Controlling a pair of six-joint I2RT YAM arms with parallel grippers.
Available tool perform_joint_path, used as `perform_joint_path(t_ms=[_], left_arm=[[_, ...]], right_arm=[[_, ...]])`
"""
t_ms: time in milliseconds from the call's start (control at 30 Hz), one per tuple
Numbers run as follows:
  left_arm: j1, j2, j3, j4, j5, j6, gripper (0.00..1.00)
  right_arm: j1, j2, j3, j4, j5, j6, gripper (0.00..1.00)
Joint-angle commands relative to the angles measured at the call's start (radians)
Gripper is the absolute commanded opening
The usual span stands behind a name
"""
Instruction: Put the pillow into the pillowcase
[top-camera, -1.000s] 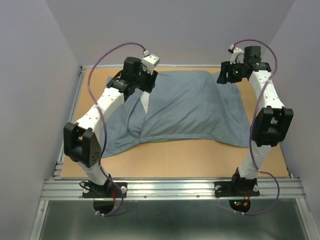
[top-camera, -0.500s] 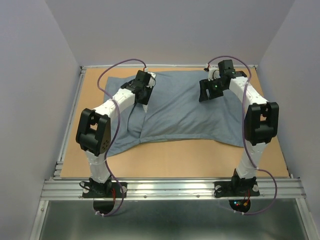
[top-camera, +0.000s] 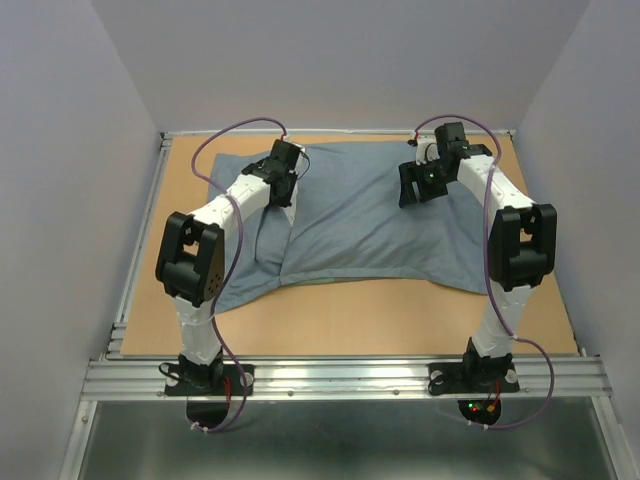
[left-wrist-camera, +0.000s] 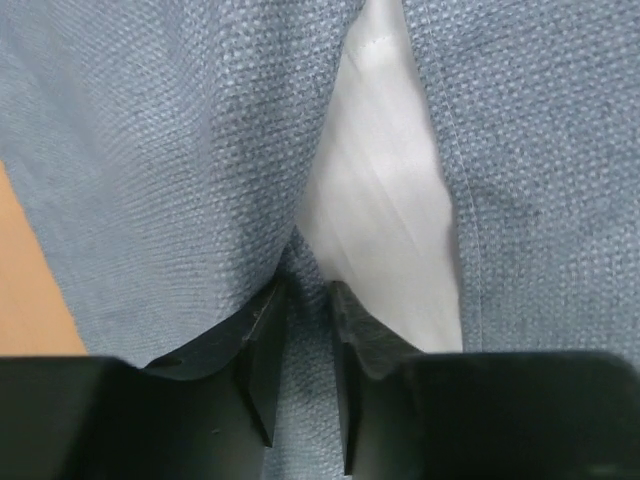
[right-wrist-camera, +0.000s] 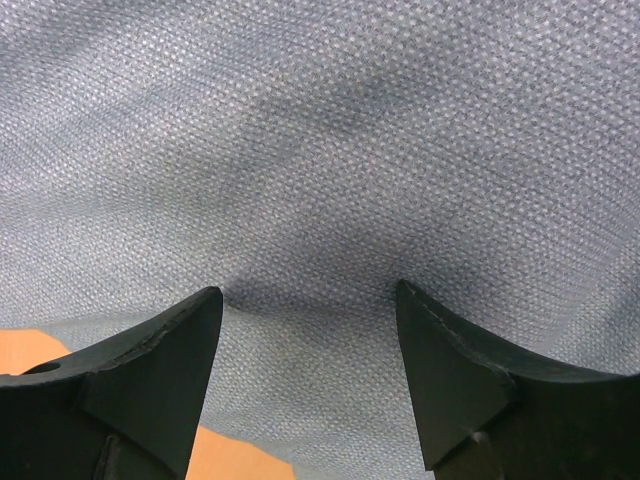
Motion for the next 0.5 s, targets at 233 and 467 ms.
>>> perform_joint_path(t_ms=[233,467], left_arm=[[-0.028,-0.106,0.052,0.048,0.431,0.182,0.00],[-0.124,-0.128,0.027,-0.031,0.555,0.299,0.00]], right_arm=[[-0.002,-0.009,-0.040,0.010,-0.010,-0.010,0.75],[0.003,-0.015,-0.041,0.010,-0.010,-0.004,0.75]])
